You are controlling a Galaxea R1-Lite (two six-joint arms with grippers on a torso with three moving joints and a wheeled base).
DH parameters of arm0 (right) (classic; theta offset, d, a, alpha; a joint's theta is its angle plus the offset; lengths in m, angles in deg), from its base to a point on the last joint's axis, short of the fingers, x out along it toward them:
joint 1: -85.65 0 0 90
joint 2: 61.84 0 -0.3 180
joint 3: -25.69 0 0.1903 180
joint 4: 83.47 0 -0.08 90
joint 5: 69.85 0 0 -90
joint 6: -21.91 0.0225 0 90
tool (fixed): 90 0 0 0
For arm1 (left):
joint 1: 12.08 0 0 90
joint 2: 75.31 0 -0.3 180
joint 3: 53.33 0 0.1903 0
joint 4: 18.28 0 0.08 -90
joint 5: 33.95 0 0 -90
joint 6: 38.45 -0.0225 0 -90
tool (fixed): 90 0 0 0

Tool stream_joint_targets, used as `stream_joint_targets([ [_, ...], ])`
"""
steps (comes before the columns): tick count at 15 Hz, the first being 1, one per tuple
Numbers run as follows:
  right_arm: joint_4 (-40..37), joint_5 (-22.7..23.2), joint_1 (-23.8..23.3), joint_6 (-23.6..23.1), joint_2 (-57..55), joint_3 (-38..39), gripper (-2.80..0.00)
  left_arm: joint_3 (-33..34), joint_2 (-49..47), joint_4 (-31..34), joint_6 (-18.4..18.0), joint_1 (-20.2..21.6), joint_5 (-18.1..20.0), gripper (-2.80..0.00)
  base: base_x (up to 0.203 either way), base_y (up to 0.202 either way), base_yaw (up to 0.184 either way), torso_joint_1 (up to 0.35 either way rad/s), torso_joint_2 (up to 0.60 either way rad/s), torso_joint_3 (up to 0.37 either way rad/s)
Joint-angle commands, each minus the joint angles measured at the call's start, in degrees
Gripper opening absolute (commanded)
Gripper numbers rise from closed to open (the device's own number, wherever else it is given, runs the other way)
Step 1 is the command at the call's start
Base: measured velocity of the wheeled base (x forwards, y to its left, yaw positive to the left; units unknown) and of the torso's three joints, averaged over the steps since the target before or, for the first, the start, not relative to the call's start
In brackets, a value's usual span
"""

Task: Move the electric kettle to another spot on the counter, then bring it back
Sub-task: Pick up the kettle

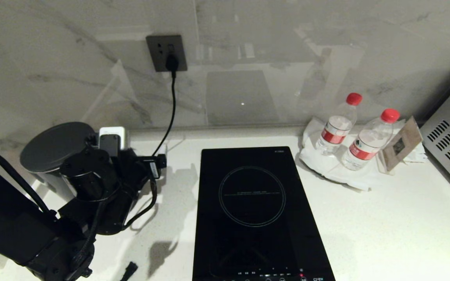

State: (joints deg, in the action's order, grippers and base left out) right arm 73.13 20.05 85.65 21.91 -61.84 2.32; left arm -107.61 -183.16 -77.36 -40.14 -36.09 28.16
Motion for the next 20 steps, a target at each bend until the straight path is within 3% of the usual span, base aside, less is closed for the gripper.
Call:
stream_joint_targets([
  [1,-0.06,0.01,0.0,0.0,0.0,0.0,-2.8,-0.82,-0.08,-0.41,-0.08,1.61,0.38,0.0,0.0,0.0,0.0,0.0,0.0,0.0],
  [20,0.0,0.01,0.0,0.0,0.0,0.0,-2.8,0.45,0.1,-0.43,0.01,1.87,0.56,0.0,0.0,0.0,0.0,0.0,0.0,0.0],
])
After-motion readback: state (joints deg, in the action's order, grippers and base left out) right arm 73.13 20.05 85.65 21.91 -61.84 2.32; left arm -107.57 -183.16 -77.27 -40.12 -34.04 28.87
